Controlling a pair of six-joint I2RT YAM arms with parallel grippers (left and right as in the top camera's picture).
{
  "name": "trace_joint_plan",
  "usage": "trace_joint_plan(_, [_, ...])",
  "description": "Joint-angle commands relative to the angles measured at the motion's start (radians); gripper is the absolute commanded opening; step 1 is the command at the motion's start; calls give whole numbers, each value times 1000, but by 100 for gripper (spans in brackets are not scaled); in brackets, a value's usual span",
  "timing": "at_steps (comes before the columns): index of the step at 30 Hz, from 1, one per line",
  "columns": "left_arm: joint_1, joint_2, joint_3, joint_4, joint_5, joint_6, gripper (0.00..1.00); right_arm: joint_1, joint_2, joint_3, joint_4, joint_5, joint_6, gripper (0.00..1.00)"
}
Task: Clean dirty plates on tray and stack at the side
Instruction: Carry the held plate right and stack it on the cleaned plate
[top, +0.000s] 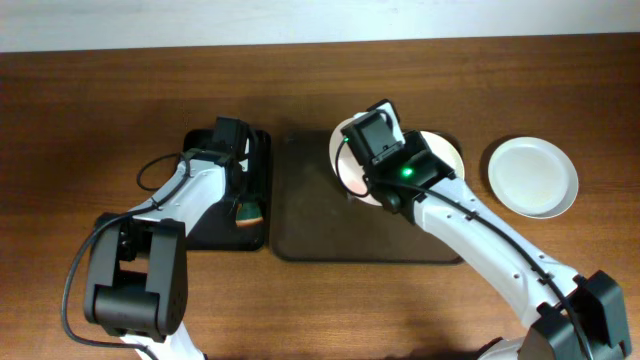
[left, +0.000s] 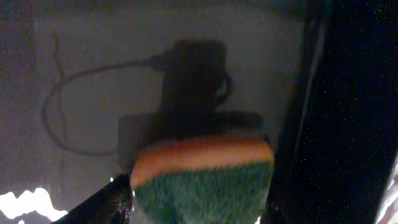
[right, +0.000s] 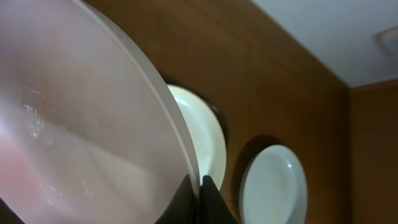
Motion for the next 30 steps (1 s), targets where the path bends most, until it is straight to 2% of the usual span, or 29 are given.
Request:
trace_joint_plan(1, [2,9,2,40,-7,1,61,47,-23,15,32,183,3,4])
trace_joint_plan(10, [2,14,2,55,-6,1,61,62,-27,19,48,205,16,4])
trace_joint_plan(14, [2,16,2,54,-5,1,61,51,-38,19,48,196,134,4])
trace_joint_plan(17, [2,26,2,54,-5,1,62,9,-44,19,47,102,193,4])
trace_joint_plan(18, [2,31,2,54,-5,1,59,-16,-48,19,43,61,218,4])
trace_joint_plan(19, [2,36,2,54,-5,1,51,-46,-51,19,35,16,252,4])
trace_joint_plan(22, [2,49,2,54,-1,1,5,-133,-65,19,12,-104,330,4])
trace_joint_plan(23, [2,54,2,55,5,1,0,-181,-70,19,2,-171,360,4])
trace_joint_plan(27, [2,67,2,54,9,1,0,-403,-73,19,-38,-449,389,4])
trace_joint_plan(29, [2,67,2,56,9,1,37,-530,-73,19,-68,-566,409,4])
trace_joint_plan(30, [2,67,2,59,8,2,28,-583,-73,19,-78,-615,409,4])
